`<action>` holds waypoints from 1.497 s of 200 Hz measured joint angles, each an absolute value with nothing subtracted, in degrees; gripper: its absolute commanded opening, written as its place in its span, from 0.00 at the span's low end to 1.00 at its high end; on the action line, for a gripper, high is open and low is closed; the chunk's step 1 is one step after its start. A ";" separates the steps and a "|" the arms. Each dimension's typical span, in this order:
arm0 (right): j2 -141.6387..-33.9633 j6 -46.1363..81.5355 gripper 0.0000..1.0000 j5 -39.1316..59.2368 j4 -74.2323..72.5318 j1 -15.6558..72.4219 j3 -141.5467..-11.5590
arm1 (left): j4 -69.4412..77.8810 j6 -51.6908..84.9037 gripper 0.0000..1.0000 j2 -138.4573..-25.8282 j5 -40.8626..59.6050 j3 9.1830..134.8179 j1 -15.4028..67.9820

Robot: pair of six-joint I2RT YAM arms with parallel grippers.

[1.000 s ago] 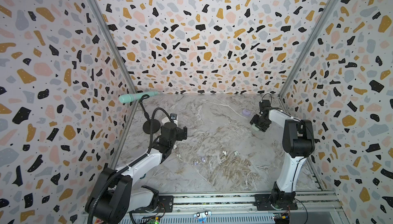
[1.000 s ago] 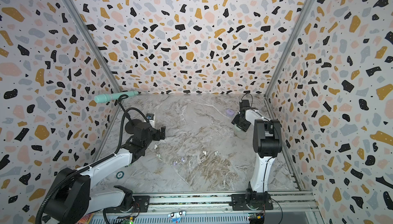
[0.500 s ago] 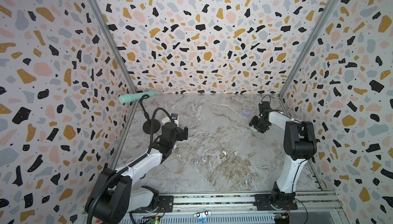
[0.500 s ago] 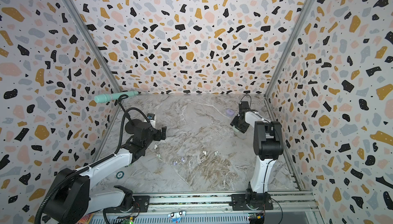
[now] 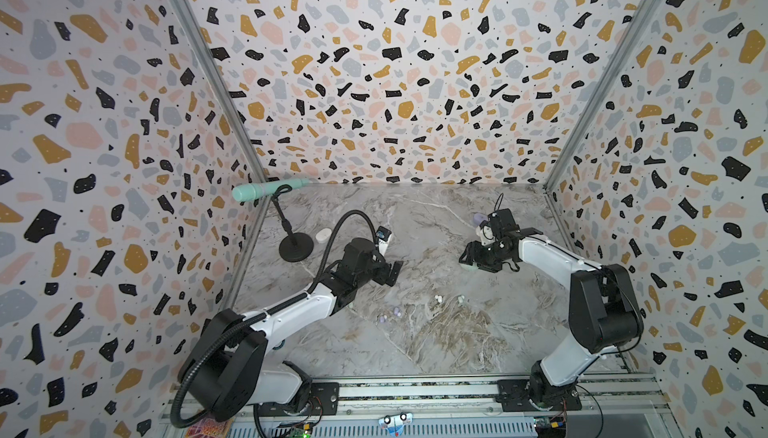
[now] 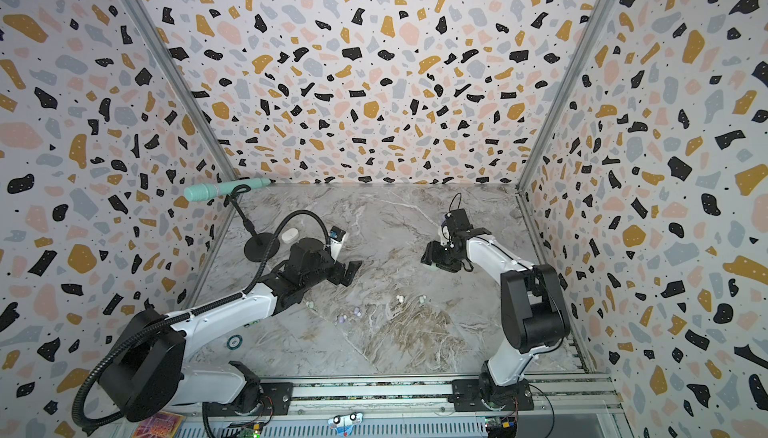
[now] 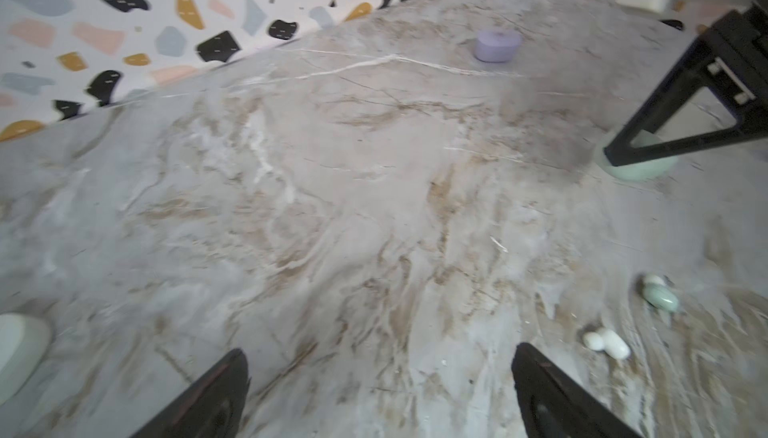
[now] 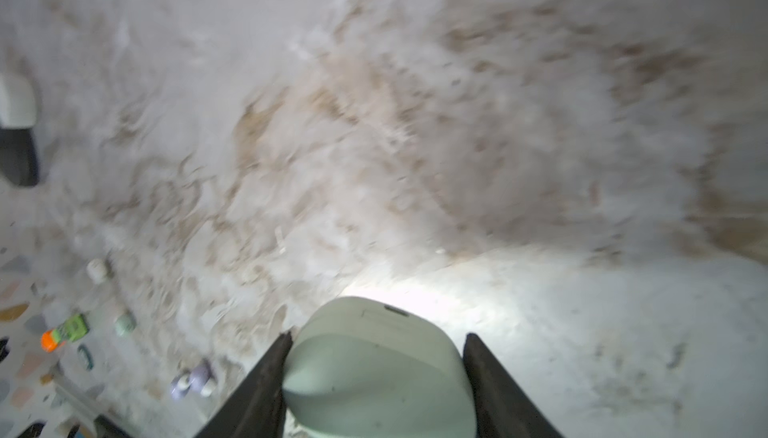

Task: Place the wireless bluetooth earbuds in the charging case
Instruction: 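Carry the green case toward the left gripper while the left gripper approaches it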

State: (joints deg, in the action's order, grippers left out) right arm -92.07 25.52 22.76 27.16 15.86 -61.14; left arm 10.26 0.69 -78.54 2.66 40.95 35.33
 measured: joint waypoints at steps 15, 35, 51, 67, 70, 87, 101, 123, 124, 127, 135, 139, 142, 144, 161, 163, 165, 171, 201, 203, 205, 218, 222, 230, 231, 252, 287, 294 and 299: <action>-88.60 24.95 0.53 25.56 26.72 17.80 -59.44 | 10.31 -0.82 1.00 -79.64 5.61 41.25 36.99; -84.84 24.23 0.53 29.39 26.52 19.81 -58.06 | 10.37 -3.22 1.00 -80.16 9.91 41.25 38.39; -82.61 23.86 0.53 32.03 26.52 21.06 -57.63 | 11.35 -5.10 1.00 -80.16 13.82 41.23 39.16; -80.82 23.64 0.53 34.41 26.35 22.28 -57.41 | 12.86 -6.74 1.00 -80.16 17.21 41.23 39.97; -80.42 23.62 0.53 34.98 26.30 22.52 -57.36 | 13.13 -6.98 1.00 -80.16 17.82 41.23 40.18; -79.11 23.46 0.53 37.12 25.78 23.59 -57.01 | 14.20 -8.47 1.00 -80.16 20.71 41.23 41.69; -78.41 23.49 0.53 38.85 24.95 24.45 -56.60 | 15.00 -9.50 0.99 -80.18 22.57 41.23 42.78; -78.13 23.51 0.53 41.04 24.12 25.91 -56.21 | 15.86 -10.35 0.96 -80.31 24.95 41.23 43.90; -78.13 23.51 0.53 41.12 24.05 25.96 -56.21 | 15.88 -10.35 0.96 -80.34 25.06 41.23 43.92; -78.13 23.51 0.53 41.43 23.88 26.20 -56.18 | 15.97 -10.48 0.96 -80.42 25.28 41.23 44.05; -78.13 23.51 0.53 42.15 23.57 26.76 -56.18 | 16.14 -10.81 0.95 -80.66 25.85 41.23 44.23; -78.13 23.53 0.53 42.52 23.44 27.03 -56.18 | 16.19 -10.96 0.94 -80.79 26.13 41.23 44.29; -78.13 23.51 0.53 42.81 23.31 27.18 -56.18 | 16.25 -11.03 0.93 -80.88 26.26 41.25 44.36; -78.13 23.53 0.53 43.03 23.22 27.31 -56.18 | 16.32 -11.14 0.93 -80.97 26.39 41.25 44.38; -78.13 23.51 0.53 44.18 22.68 28.10 -56.18 | 16.40 -11.66 0.89 -81.45 26.98 41.25 44.42; -78.13 23.53 0.53 44.29 22.61 28.21 -56.18 | 16.40 -11.68 0.88 -81.49 27.00 41.25 44.45; -78.13 23.53 0.53 44.38 22.57 28.25 -56.18 | 16.40 -11.75 0.88 -81.54 27.03 41.28 44.45; -78.13 23.53 0.53 44.51 22.41 28.49 -56.18 | 16.43 -11.88 0.86 -81.69 27.09 41.28 44.45; -78.13 23.57 0.53 45.21 22.22 29.56 -56.18 | 16.84 -12.47 0.81 -82.06 27.16 41.28 44.45; -78.13 23.62 0.53 45.23 22.22 29.65 -56.18 | 16.91 -12.45 0.80 -82.06 27.16 41.28 44.45; -78.15 23.66 0.53 45.25 22.20 29.74 -56.18 | 16.95 -12.45 0.80 -82.06 27.16 41.28 44.45; -78.15 23.73 0.53 45.32 22.17 30.11 -56.18 | 17.34 -12.53 0.76 -82.06 27.18 41.28 44.45; -78.19 23.73 0.53 45.36 22.13 30.26 -56.18 | 17.43 -12.64 0.75 -82.04 27.18 41.28 44.45; -78.26 23.75 0.53 45.41 22.06 30.55 -56.18 | 17.69 -12.71 0.74 -82.04 27.18 41.28 44.45; -78.28 23.75 0.53 45.41 22.04 30.59 -56.18 | 17.72 -12.69 0.74 -82.04 27.20 41.28 44.45; -78.72 23.83 0.53 45.39 21.98 31.14 -56.18 | 18.13 -12.86 0.69 -81.89 27.20 41.28 44.49; -79.13 24.12 0.53 45.36 21.93 31.48 -56.21 | 18.11 -13.13 0.59 -81.34 27.64 41.28 44.64; -79.13 24.16 0.53 45.39 21.91 31.48 -56.21 | 18.13 -13.32 0.57 -81.32 27.79 41.28 44.73; -79.13 24.18 0.53 45.39 21.87 31.48 -56.23 | 18.11 -13.37 0.55 -81.32 27.88 41.28 44.75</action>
State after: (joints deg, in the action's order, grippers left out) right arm -79.13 24.18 45.39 21.87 31.48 -56.23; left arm 18.11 -13.37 -81.32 27.88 41.28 44.75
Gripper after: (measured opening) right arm 0.620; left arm 0.584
